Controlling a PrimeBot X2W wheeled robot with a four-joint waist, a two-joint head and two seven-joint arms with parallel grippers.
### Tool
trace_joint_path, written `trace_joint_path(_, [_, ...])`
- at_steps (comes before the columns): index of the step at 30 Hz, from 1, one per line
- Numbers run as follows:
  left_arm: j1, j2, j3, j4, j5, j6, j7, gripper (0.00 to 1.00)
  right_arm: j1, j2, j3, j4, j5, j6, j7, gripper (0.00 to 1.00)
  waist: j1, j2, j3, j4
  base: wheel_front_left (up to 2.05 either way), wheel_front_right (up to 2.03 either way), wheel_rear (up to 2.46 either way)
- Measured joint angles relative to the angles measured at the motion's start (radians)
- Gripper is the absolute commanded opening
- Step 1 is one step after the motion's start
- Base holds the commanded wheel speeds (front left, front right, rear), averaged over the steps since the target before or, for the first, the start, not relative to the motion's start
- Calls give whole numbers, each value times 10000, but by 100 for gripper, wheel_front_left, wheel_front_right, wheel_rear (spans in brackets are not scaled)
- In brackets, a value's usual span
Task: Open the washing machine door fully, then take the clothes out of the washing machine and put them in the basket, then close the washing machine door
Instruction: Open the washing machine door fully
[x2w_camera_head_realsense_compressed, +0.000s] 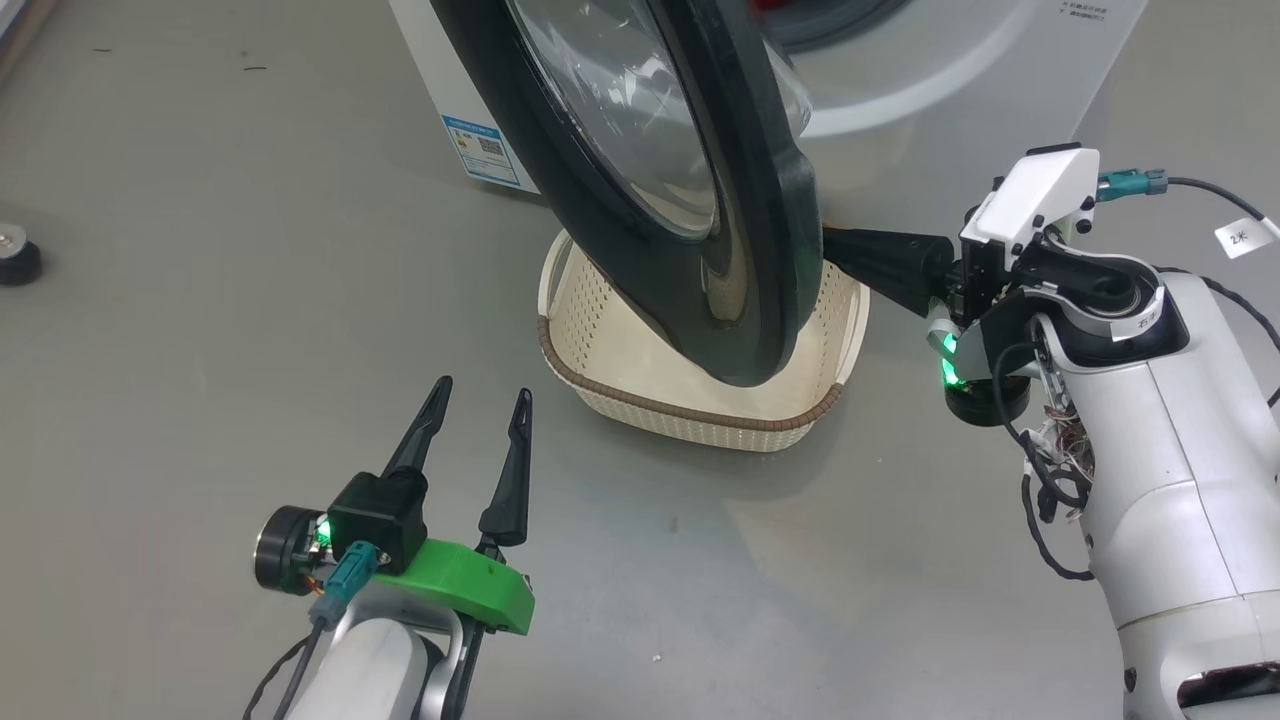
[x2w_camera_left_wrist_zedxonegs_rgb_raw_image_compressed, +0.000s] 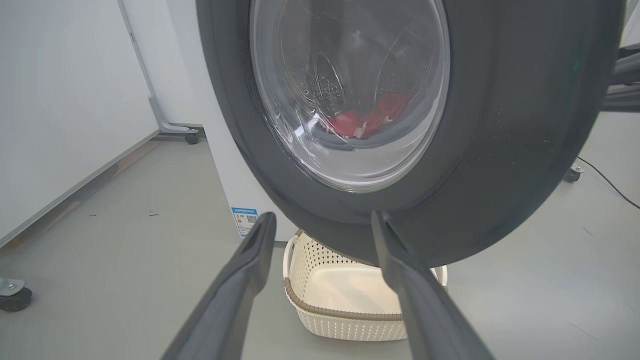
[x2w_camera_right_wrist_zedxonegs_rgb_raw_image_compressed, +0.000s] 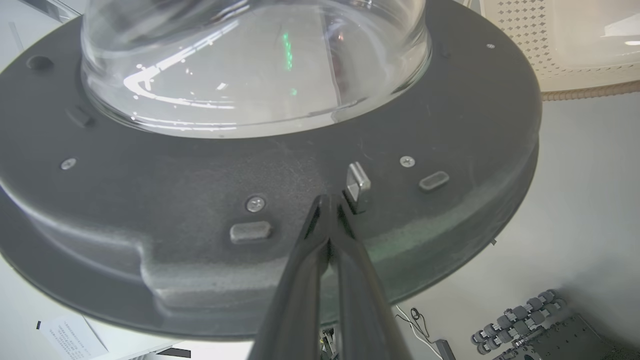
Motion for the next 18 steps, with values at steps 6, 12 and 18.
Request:
trace_joint_path(6, [15, 0, -19, 0, 0, -4, 0, 100, 274, -8, 431, -144, 951, 0, 10, 0, 0, 0, -38, 56, 0, 0, 0])
trace_joint_path(12, [62, 2, -33, 2, 0, -13, 0, 100, 412, 10, 928, -374, 1921, 0, -100, 0, 0, 0, -98, 147, 0, 0, 0])
trace_joint_path(18, [160, 2, -36, 10, 2, -25, 0, 100, 617, -19, 1570, -529, 2663, 0, -360, 0, 0, 0, -159, 224, 0, 0, 0])
